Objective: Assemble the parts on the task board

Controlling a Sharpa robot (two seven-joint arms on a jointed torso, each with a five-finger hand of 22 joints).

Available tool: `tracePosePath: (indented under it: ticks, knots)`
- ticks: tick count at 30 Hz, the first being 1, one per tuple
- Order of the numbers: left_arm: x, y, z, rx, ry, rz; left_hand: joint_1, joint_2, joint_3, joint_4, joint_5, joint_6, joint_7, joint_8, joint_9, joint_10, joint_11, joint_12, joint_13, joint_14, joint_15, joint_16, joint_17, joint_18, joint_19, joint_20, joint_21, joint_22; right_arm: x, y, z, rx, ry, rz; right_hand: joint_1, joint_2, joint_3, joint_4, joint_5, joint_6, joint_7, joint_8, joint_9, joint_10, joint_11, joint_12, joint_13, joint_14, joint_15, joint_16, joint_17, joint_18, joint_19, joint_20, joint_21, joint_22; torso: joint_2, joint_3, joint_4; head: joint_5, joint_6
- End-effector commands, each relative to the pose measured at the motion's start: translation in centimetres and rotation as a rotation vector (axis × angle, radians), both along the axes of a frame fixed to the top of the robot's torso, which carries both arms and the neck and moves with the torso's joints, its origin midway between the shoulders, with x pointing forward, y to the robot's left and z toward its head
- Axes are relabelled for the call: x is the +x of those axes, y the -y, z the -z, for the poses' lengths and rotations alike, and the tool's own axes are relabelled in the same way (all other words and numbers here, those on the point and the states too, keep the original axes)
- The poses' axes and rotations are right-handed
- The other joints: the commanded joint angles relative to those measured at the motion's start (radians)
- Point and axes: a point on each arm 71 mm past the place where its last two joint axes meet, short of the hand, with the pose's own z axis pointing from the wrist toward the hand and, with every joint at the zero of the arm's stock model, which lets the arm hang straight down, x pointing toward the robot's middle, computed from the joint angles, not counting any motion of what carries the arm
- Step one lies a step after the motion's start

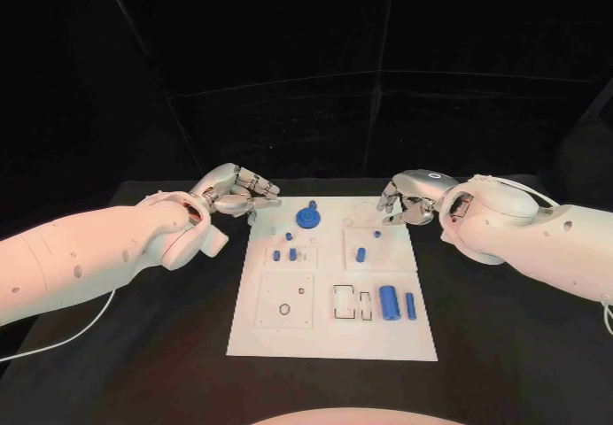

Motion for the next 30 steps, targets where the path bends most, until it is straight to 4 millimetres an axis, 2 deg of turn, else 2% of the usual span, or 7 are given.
tracePosePath:
  ticks: [1, 5, 9, 13, 16, 18, 30]
  knots:
    - [-0.1, -0.7, -0.8, -0.314, -0.019, -0.091, 0.011, 0.028, -0.006, 0.001, 0.004, 0.019, 0.001, 0.012, 0.003, 0.018, -0.006, 0.024, 0.005, -0.015, 0.0, -0.015, -0.027, 0.012, -0.011, 0.0, -0.017, -0.013, -0.1, -0.3, 0.3, -0.082, 0.036, -0.021, 0.001, -0.01, 0.011, 0.001, -0.009, 0.004, 0.003, -0.008, -0.001, -0.004, 0.005, -0.01, -0.013, 0.017, 0.007, 0.007, 0.006, -0.003, 0.008, 0.002, 0.005, 0.006, 0.001, -0.0004, -0.0003, -0.003, 0.001]
    - [-0.3, -1.0, -0.9, -0.414, -0.035, -0.111, 0.023, 0.047, -0.007, 0.002, 0.004, 0.037, -0.008, 0.023, 0.004, 0.047, -0.014, 0.047, 0.007, -0.039, -0.005, -0.045, -0.081, 0.013, -0.021, -0.004, -0.035, -0.025, -0.2, -0.6, 0.9, -0.098, 0.02, -0.032, 0.003, -0.013, 0.018, 0.0, -0.014, 0.004, 0.004, -0.012, -0.001, -0.004, 0.007, -0.017, -0.026, 0.021, 0.009, 0.021, 0.02, -0.005, 0.017, 0.003, 0.015, 0.02, 0.001, -0.0012, 0.0004, -0.004, -0.002]
    - [-0.6, -0.9, -1.1, -0.469, -0.045, -0.111, 0.029, 0.054, -0.007, 0.002, 0.004, 0.041, -0.011, 0.026, 0.002, 0.056, -0.018, 0.057, 0.005, -0.059, -0.007, -0.069, -0.126, 0.012, -0.028, -0.006, -0.048, -0.034, -0.3, -0.9, 1.5, -0.107, 0.005, -0.044, 0.005, -0.015, 0.025, -0.001, -0.016, 0.004, 0.007, -0.015, -0.001, -0.004, 0.009, -0.024, -0.039, 0.023, 0.01, 0.029, 0.028, -0.007, 0.021, 0.004, 0.021, 0.029, 0.001, -0.0014, -0.0001, -0.003, -0.002]
    - [-1.0, -0.6, -1.2, -0.498, -0.054, -0.101, 0.031, 0.056, -0.007, 0.002, 0.004, 0.041, -0.011, 0.026, 0.002, 0.061, -0.019, 0.061, 0.005, -0.064, -0.008, -0.074, -0.134, 0.012, -0.03, -0.007, -0.053, -0.038, -0.4, -1.3, 1.9, -0.1, 0.004, -0.057, 0.012, -0.018, 0.039, -0.005, -0.024, 0.005, 0.009, -0.019, 0.0, 0.001, 0.011, -0.031, -0.056, 0.021, 0.012, 0.028, 0.026, -0.006, 0.019, 0.006, 0.021, 0.028, 0.001, -0.0008, -0.0018, 0.007, 0.001]
    - [-1.1, -0.4, -1.2, -0.507, -0.058, -0.097, 0.031, 0.056, -0.007, 0.002, 0.004, 0.041, -0.011, 0.026, 0.002, 0.062, -0.019, 0.062, 0.005, -0.065, -0.008, -0.075, -0.135, 0.012, -0.03, -0.007, -0.054, -0.039, -0.4, -1.6, 2.2, -0.102, -0.003, -0.063, 0.015, -0.019, 0.058, -0.007, -0.043, 0.008, 0.009, -0.022, 0.0, 0.008, 0.011, -0.038, -0.074, 0.02, 0.013, 0.032, 0.029, -0.006, 0.019, 0.007, 0.023, 0.03, 0.002, -0.0005, -0.003, 0.004, -0.002]
    - [-1.2, -0.3, -1.2, -0.51, -0.06, -0.094, 0.032, 0.056, -0.008, 0.002, 0.004, 0.041, -0.011, 0.026, 0.001, 0.062, -0.019, 0.062, 0.004, -0.065, -0.008, -0.076, -0.137, 0.012, -0.031, -0.007, -0.055, -0.04, -0.3, -1.7, 2.3, -0.104, -0.009, -0.065, 0.017, -0.019, 0.067, -0.008, -0.048, 0.01, 0.009, -0.023, 0.0, 0.011, 0.011, -0.04, -0.081, 0.02, 0.012, 0.034, 0.031, -0.007, 0.02, 0.007, 0.025, 0.033, 0.001, -0.0002, -0.0011, 0.003, -0.003]
    - [-1.2, -0.2, -1.2, -0.514, -0.062, -0.094, 0.034, 0.054, -0.009, 0.001, 0.004, 0.033, -0.009, 0.023, 0.0, 0.064, -0.018, 0.066, 0.004, -0.068, -0.008, -0.078, -0.138, 0.012, -0.031, -0.008, -0.059, -0.044, -0.4, -2.1, 3.1, -0.12, -0.048, -0.077, 0.027, -0.024, 0.117, -0.018, -0.052, 0.025, 0.009, -0.023, 0.001, 0.036, 0.009, -0.047, -0.112, 0.022, 0.011, 0.047, 0.043, -0.01, 0.026, 0.006, 0.037, 0.05, 0.001, 0.0007, 0.0, 0.001, -0.006]
